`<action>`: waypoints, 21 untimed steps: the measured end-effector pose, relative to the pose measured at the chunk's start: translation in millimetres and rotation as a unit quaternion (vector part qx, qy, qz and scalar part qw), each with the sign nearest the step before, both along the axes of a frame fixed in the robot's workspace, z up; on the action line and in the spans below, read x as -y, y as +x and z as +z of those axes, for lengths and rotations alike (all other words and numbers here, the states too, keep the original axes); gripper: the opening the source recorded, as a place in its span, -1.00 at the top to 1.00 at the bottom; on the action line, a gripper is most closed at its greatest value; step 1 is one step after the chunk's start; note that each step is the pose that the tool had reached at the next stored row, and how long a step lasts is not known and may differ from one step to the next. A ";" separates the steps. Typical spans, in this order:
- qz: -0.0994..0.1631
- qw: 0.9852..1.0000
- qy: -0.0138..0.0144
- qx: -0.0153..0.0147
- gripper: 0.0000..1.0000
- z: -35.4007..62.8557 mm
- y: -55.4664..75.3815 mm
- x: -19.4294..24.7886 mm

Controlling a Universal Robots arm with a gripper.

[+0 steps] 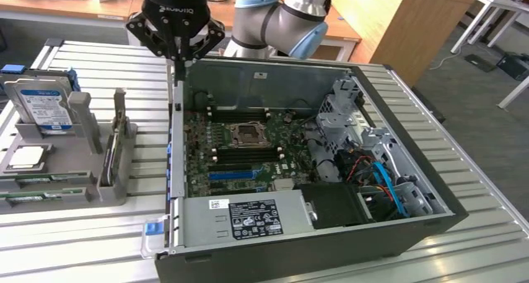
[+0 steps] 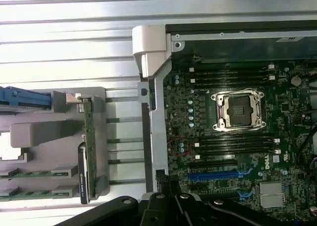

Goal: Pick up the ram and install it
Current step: 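Reach for the ram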

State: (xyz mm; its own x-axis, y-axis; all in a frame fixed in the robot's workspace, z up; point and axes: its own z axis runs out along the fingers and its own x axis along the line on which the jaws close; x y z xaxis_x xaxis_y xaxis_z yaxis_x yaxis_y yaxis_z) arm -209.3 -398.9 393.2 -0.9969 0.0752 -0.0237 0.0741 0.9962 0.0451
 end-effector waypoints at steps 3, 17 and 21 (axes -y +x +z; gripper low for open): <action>0.000 1.000 0.000 0.000 0.79 0.0 -6.0 0.0; 0.000 1.000 0.000 0.000 0.79 -0.2 -32.5 0.0; 0.000 1.000 0.000 0.000 0.79 -0.1 -40.0 0.0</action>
State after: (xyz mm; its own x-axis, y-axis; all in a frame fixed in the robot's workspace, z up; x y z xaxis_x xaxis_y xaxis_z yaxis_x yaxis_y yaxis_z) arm -249.4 -398.9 393.1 -0.9969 0.0752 -0.0237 0.0741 0.9962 0.0451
